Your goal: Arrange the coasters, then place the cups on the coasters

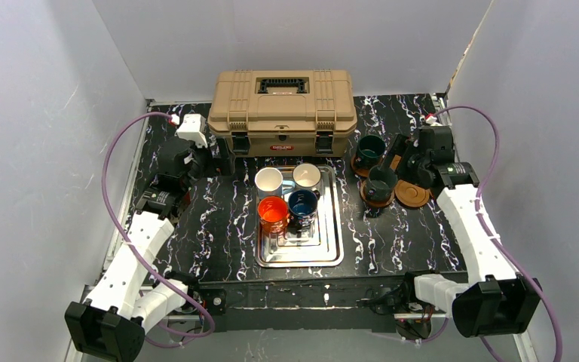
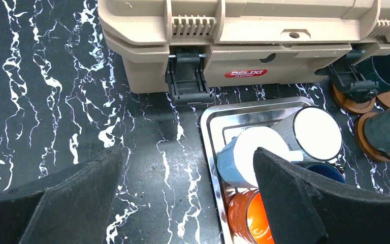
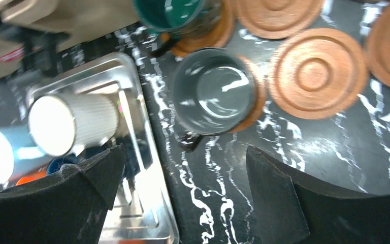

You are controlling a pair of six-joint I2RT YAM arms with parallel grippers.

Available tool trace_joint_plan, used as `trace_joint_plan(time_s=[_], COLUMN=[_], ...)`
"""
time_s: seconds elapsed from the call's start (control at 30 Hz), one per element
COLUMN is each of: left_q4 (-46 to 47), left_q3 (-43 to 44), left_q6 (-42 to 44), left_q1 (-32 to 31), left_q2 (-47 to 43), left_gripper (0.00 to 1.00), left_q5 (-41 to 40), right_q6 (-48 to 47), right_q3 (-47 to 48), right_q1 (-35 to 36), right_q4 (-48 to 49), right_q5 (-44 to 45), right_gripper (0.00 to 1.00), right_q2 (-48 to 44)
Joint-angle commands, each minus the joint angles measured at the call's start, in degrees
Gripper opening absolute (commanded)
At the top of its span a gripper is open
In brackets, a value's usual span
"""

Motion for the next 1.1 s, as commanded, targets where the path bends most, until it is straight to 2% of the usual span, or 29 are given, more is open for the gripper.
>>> trace_joint_plan(time_s=[0.0, 0.07, 0.17, 0.43, 0.6, 0.8, 0.97, 1.07], left_q4=[0.36, 0.35, 0.48, 0.48, 0.49, 0.47, 0.56, 0.47], left_q3=[-0.56, -0.58, -0.65, -0.57, -0.48, -0.48, -0.39, -0.39], left_q6=[-0.44, -0.37, -0.38, -0.43, -0.37, -0.43, -0.50, -0.51], left_q1=[-0.18, -0.21, -0.21, -0.22, -0.22, -0.20, -0.22, -0.20], left_q2=[0.68, 0.83, 0.77, 0.74, 0.89, 0.74, 0.72, 0.72], left_gripper=[0.98, 0.98, 0.98, 0.98, 0.98, 0.98, 0.98, 0.98], left_q5=[0.70, 0.60, 0.60, 0.77, 0.94, 0.86, 1.23, 1.28], right_q6=[-6.57, -8.11, -11.24, -15.68, -14.15, -2.21, 2.62, 5.66], right_q3=[-3.24, -3.17, -1.56, 2.91, 5.27, 7.76, 7.35, 6.76], right_q1=[0.34, 2.22, 6.82, 25.93, 35.02, 39.48, 40.45, 40.49], right_q4=[9.18, 10.55, 9.92, 6.22, 5.45, 1.45, 1.54, 2.56], right_q5=[-17.69, -19.91, -18.79, -8.16, -1.26, 7.71, 8.65, 10.04], right_gripper=[0.97, 0.98, 0.98, 0.89, 0.81, 0.73, 0.69, 0.63], right_q2=[-1.93, -2.05, -1.47, 4.45, 10.35, 18.33, 21.14, 21.99])
